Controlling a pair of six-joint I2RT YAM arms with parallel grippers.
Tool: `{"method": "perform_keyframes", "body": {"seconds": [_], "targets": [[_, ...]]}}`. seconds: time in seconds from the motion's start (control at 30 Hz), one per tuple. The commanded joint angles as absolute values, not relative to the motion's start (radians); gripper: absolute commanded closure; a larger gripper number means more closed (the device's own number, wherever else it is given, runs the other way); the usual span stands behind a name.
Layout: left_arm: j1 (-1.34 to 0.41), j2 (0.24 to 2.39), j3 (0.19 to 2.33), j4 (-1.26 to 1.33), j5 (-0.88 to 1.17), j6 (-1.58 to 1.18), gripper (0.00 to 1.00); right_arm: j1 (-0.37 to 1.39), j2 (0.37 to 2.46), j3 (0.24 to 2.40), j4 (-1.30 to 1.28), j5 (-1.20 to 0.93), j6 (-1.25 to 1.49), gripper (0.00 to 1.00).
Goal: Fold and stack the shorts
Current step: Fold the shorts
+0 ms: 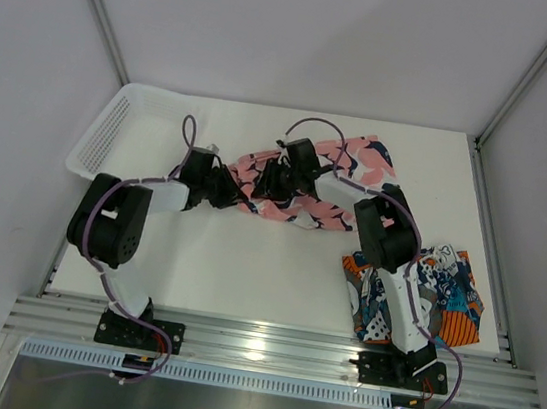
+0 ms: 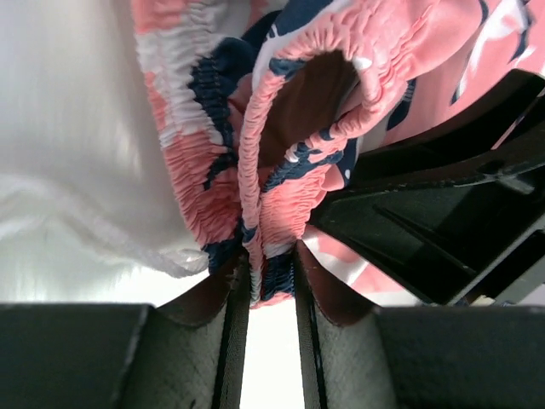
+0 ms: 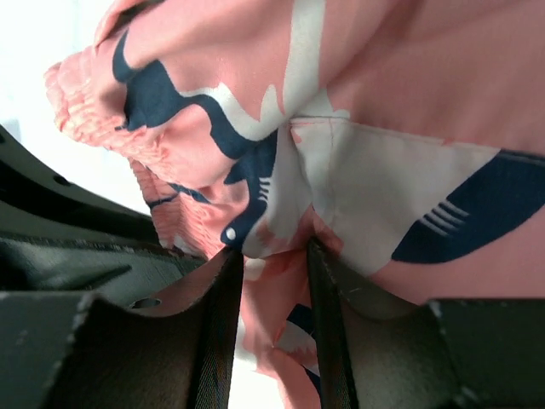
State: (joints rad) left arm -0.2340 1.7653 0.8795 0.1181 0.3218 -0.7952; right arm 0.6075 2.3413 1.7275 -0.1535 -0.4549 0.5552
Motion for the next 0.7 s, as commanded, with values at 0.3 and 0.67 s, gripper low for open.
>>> {"method": "perform_keyframes", "body": {"seconds": [0.3, 0.67], "targets": [[-0.132, 1.405, 0.805, -0.159, 0.189, -0.747, 0.42, 0.650, 2.145, 1.542, -0.247, -0.409, 0.459, 0.60], [-0.110, 1.471, 0.680, 0.097, 0.316, -0.752, 0.34, 0.650, 2.094, 1.603, -0.218, -0.497, 0.471, 0.55]]}}
